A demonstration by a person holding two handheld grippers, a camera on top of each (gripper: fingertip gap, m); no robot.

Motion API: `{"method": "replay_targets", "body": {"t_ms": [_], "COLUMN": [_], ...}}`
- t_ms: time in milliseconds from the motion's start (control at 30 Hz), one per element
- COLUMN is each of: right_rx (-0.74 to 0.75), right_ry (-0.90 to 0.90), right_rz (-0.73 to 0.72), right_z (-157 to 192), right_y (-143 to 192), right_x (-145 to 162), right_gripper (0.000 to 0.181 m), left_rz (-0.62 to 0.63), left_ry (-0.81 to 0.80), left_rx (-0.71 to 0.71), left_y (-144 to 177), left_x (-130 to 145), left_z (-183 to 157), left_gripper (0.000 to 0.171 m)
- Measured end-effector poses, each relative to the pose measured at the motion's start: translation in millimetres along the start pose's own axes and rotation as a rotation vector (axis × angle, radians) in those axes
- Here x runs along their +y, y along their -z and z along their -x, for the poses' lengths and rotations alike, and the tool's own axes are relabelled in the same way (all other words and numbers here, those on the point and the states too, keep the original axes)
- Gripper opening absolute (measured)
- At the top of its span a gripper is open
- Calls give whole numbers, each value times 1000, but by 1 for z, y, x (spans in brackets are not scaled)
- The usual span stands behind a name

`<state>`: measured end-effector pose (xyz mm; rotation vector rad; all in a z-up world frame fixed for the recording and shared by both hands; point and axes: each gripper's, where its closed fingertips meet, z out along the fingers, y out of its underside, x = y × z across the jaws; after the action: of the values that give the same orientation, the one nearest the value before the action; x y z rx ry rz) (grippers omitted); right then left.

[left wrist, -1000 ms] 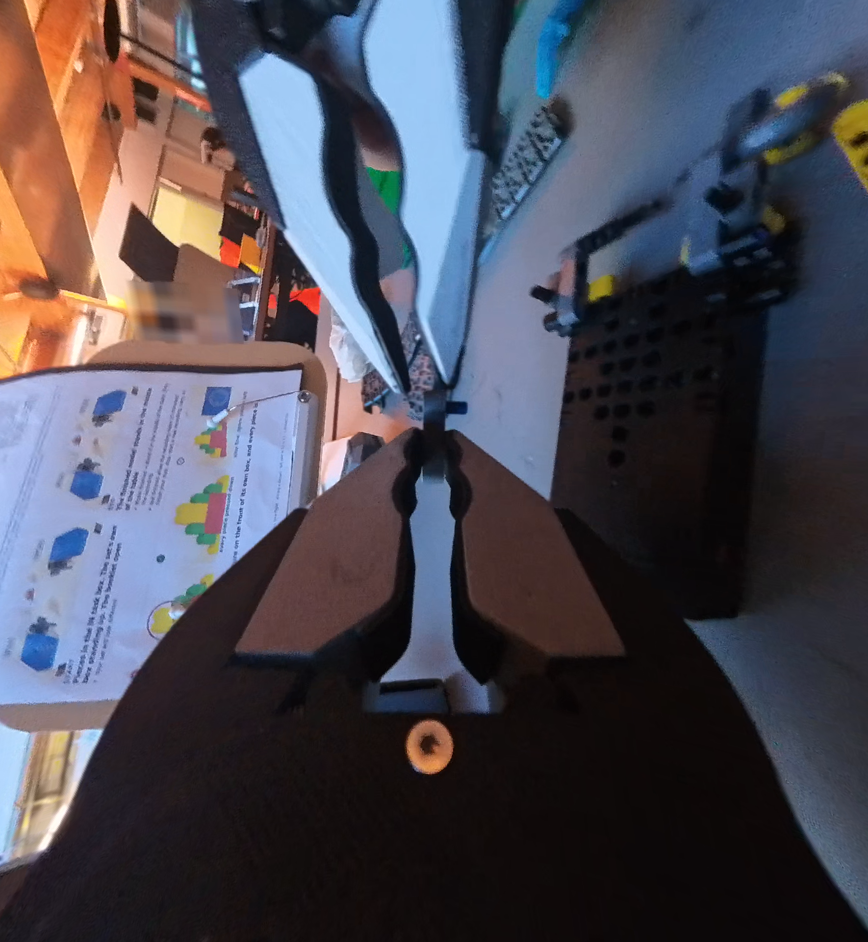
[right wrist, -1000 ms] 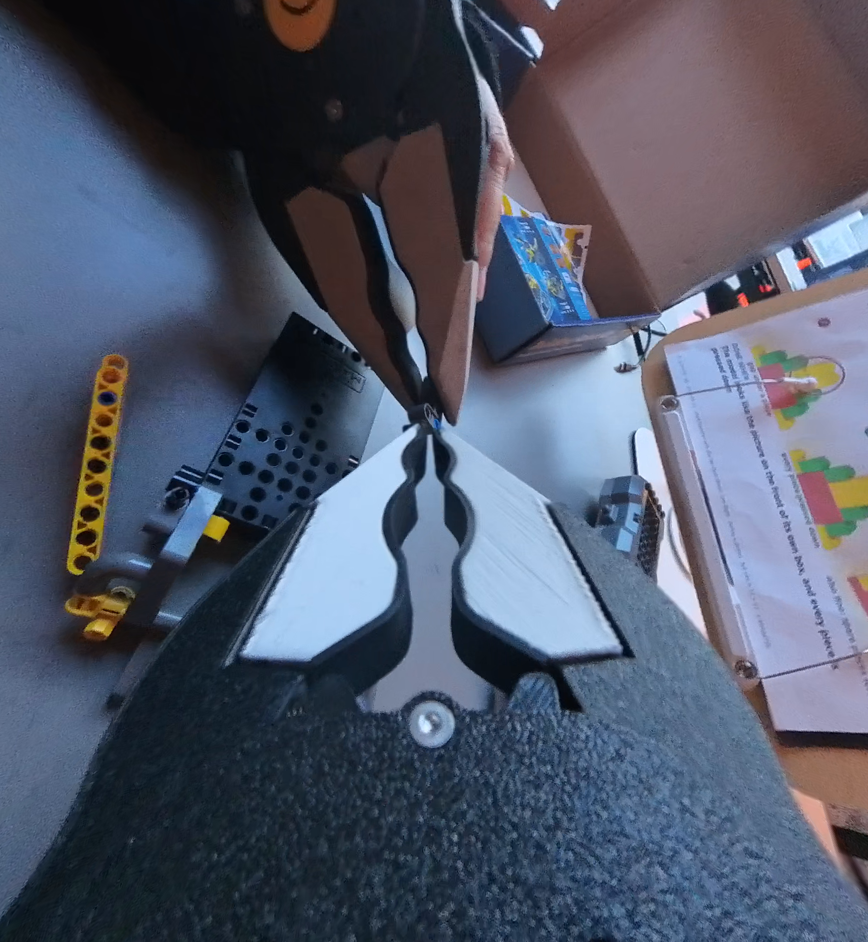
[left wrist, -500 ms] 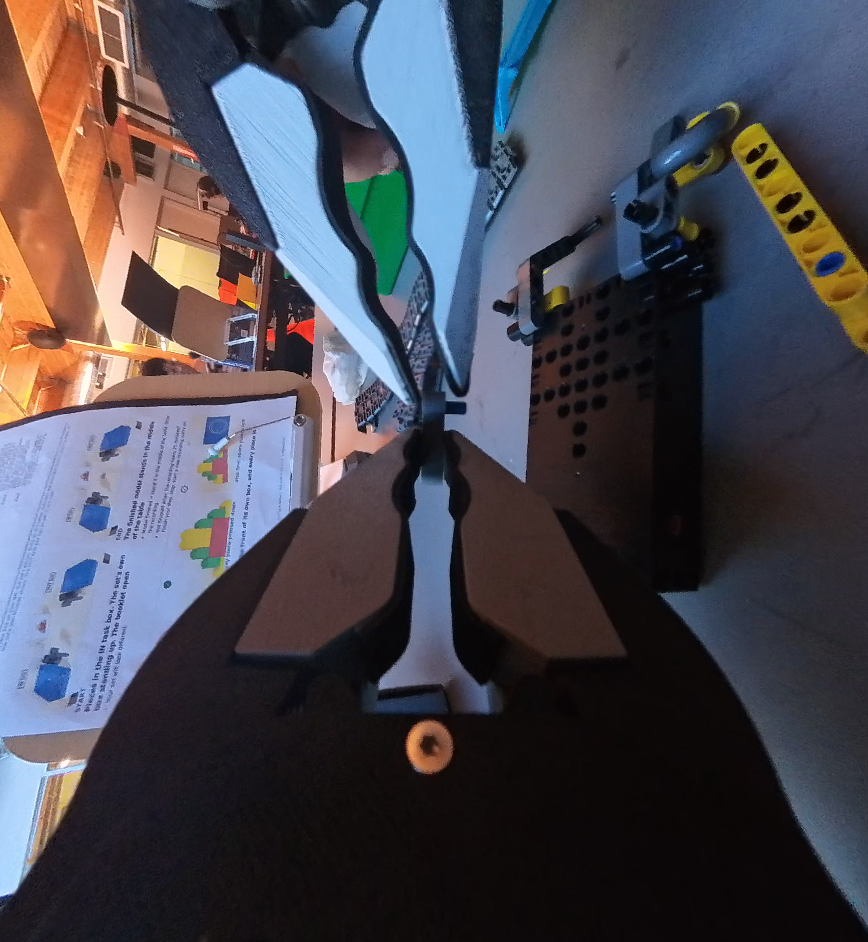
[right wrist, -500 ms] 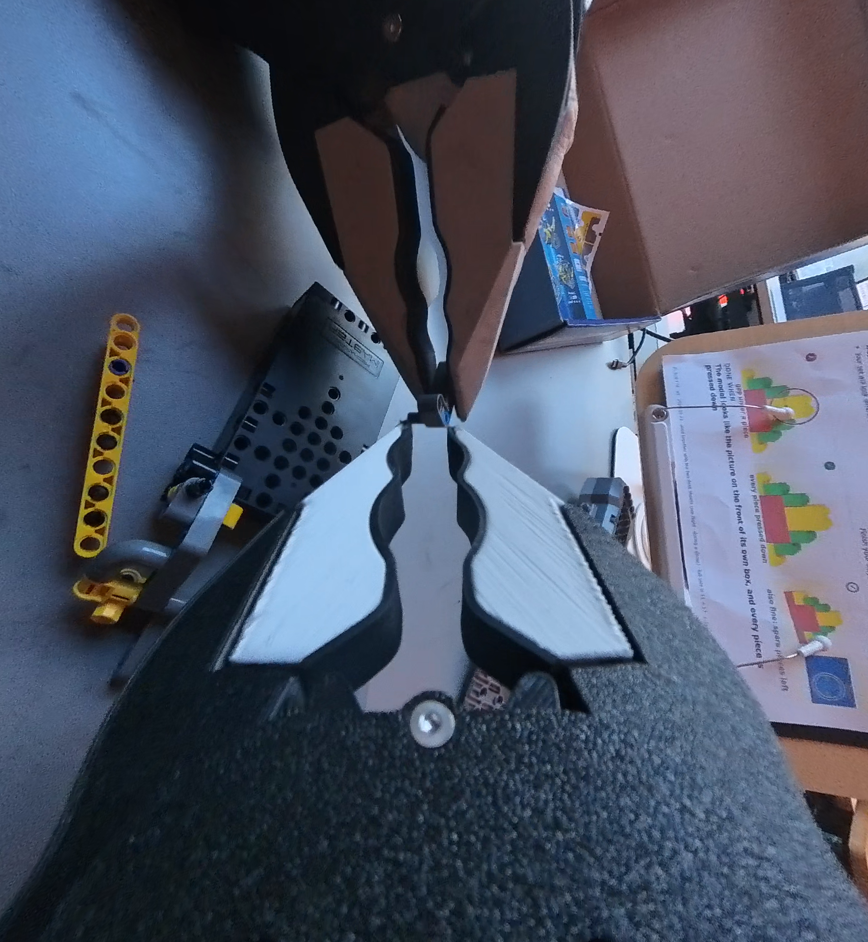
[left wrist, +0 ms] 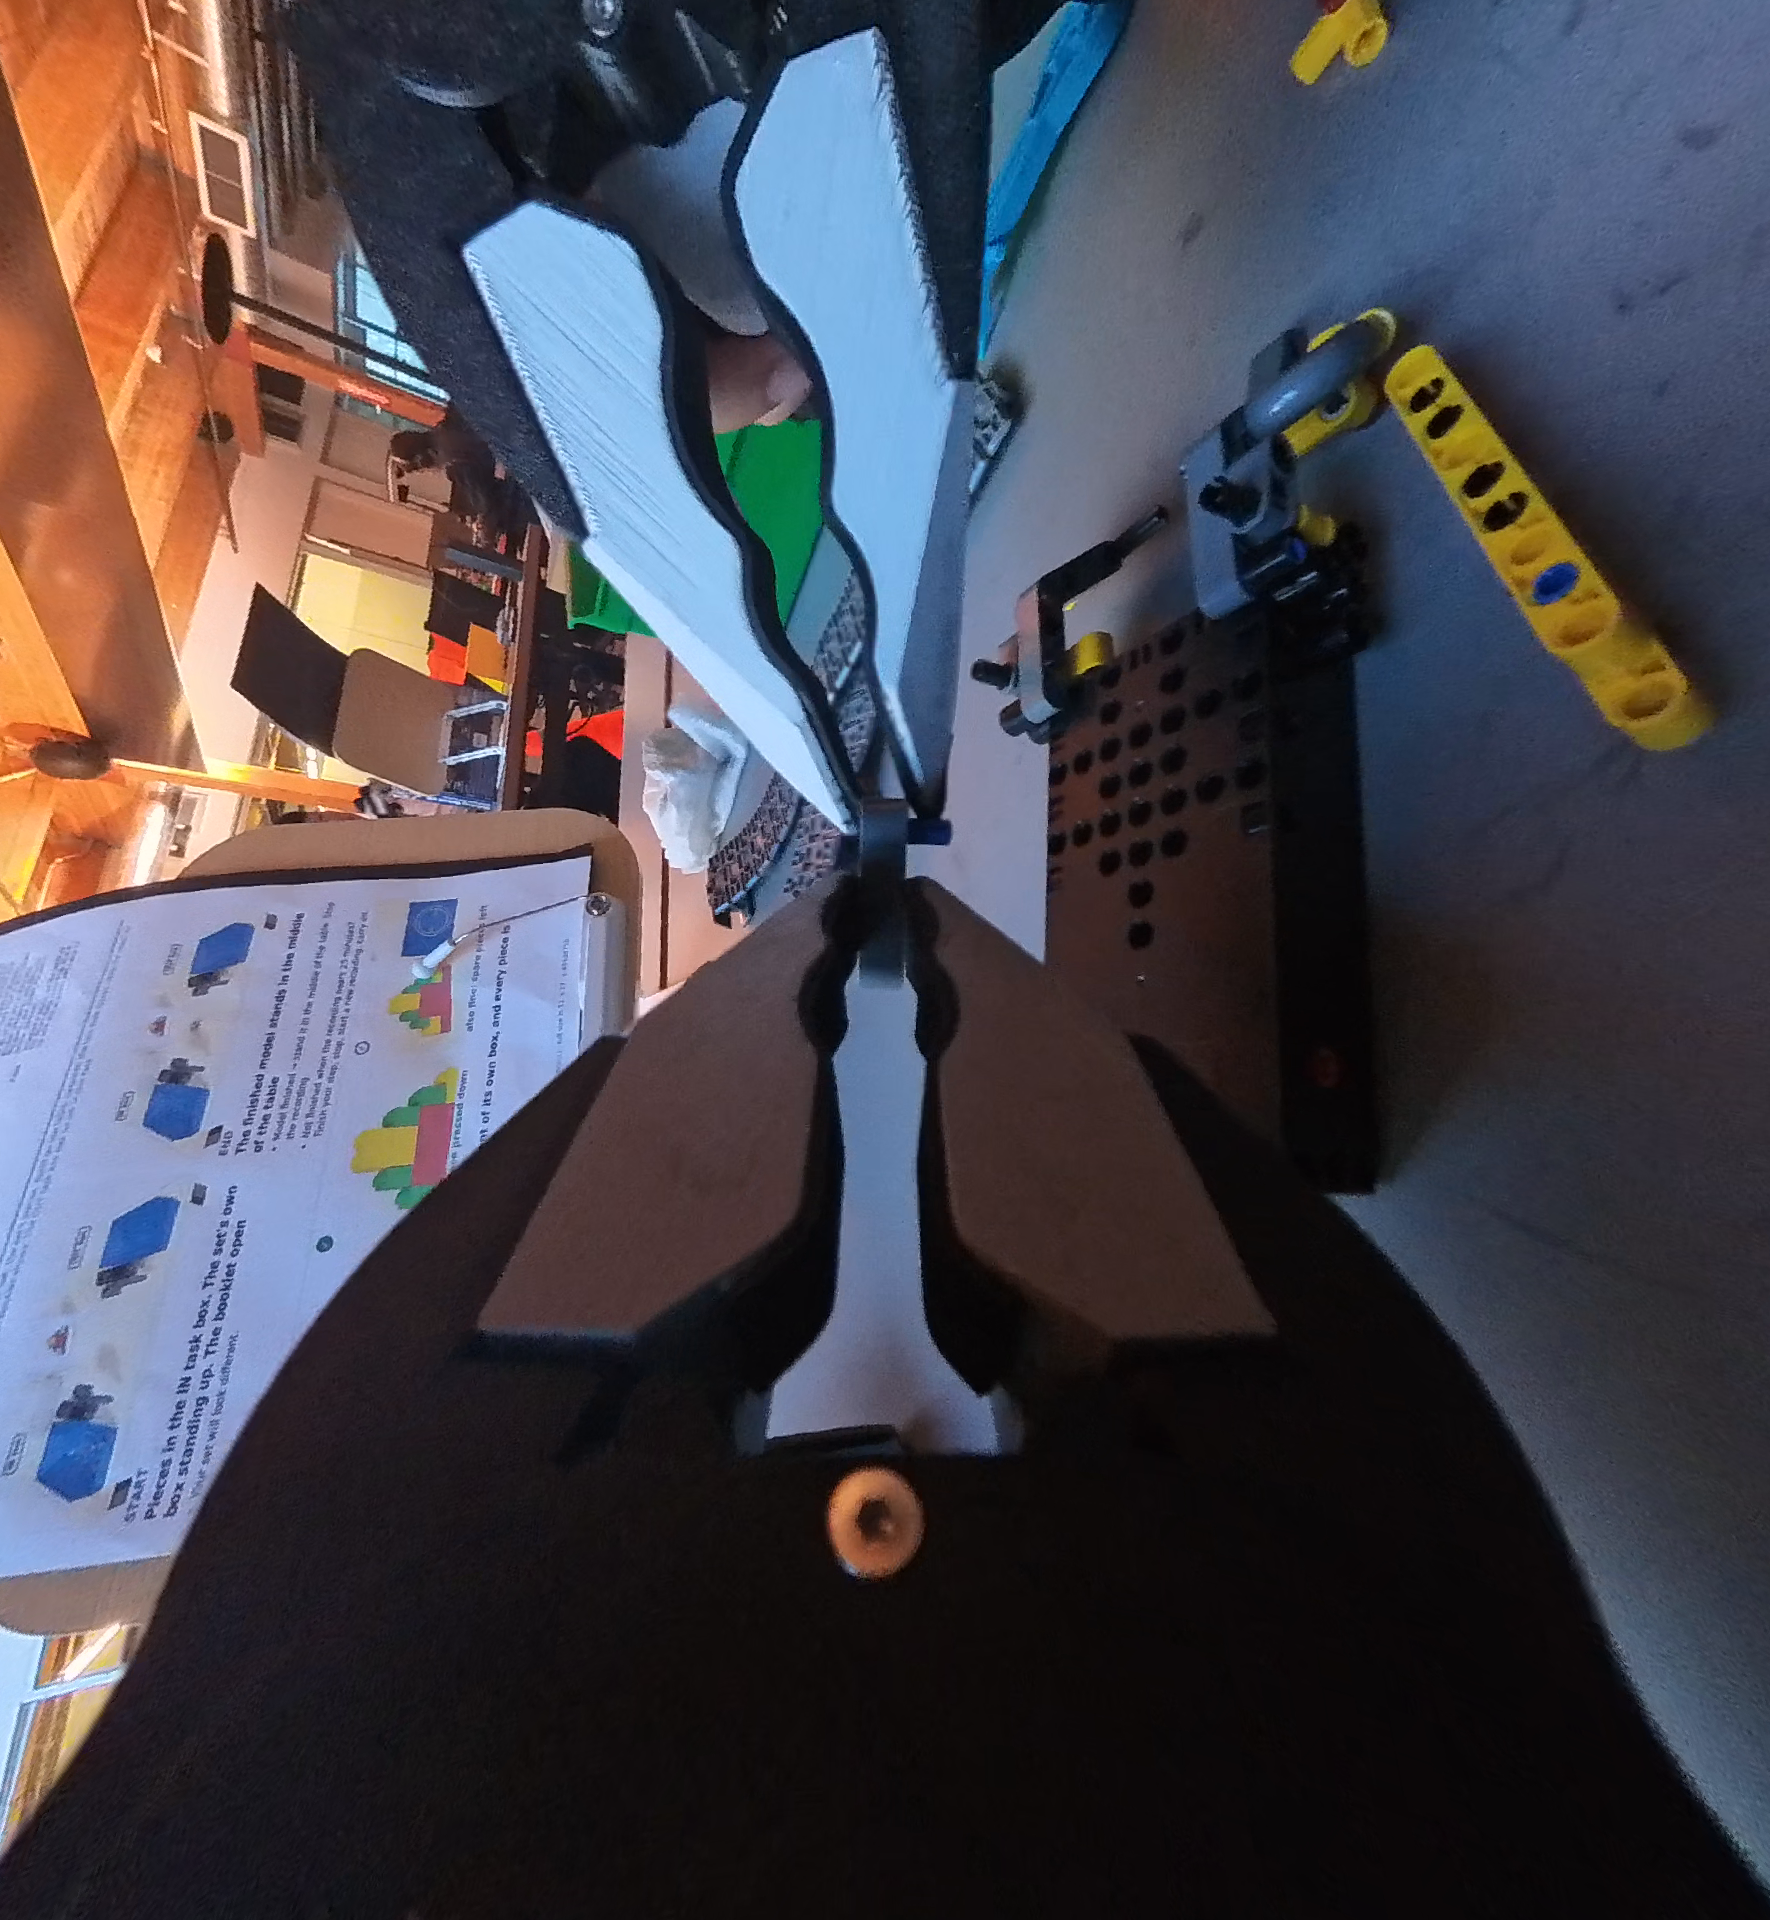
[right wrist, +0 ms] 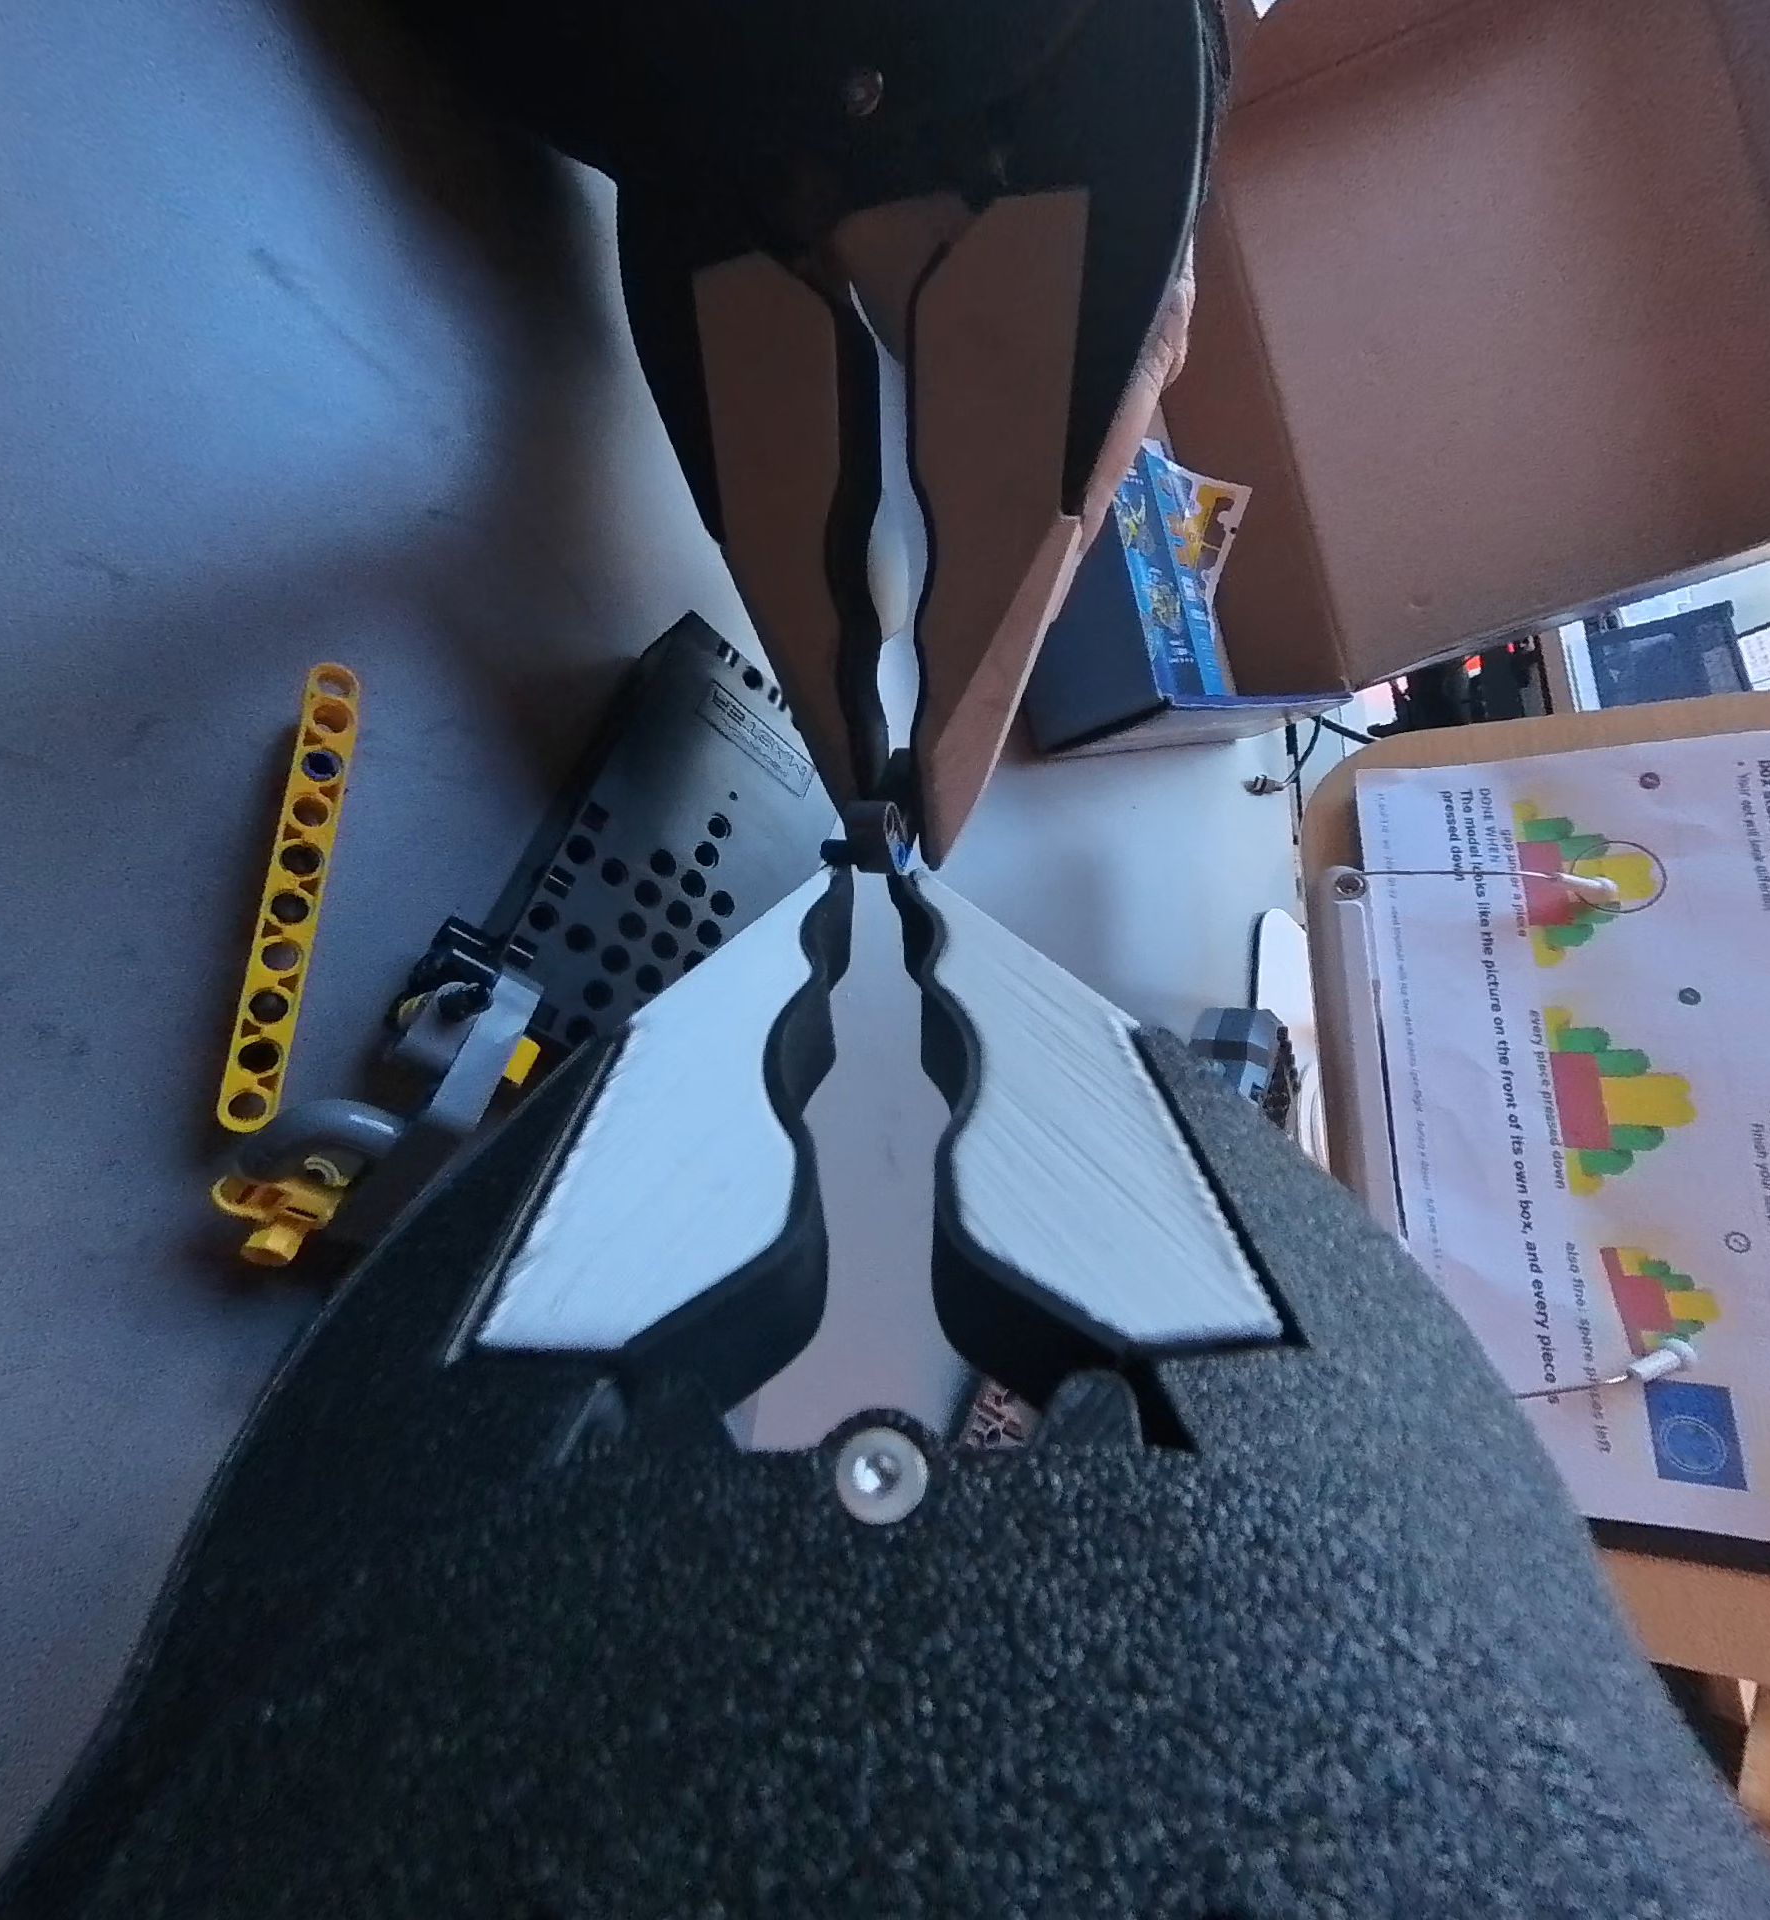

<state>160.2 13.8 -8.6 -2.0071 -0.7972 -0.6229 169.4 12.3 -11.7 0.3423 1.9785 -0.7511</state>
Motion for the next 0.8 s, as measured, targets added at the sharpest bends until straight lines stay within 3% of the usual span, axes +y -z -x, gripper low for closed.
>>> {"method": "replay_targets", "body": {"t_ms": [600, 800], "right_rx": [-32, -59], "right_ry": [78, 59], "right_rz": [-25, -55], "right_z": [16, 20], "right_y": [-1, 0], "right_x": [-10, -10], "right_gripper": [5, 5], "left_rz": [-67, -61], "left_ry": [83, 37], "left_rx": [132, 153], "left_y": [8, 6], "left_x": [-7, -8], "left_z": [-14, -21], "left_gripper": [5, 5]}}
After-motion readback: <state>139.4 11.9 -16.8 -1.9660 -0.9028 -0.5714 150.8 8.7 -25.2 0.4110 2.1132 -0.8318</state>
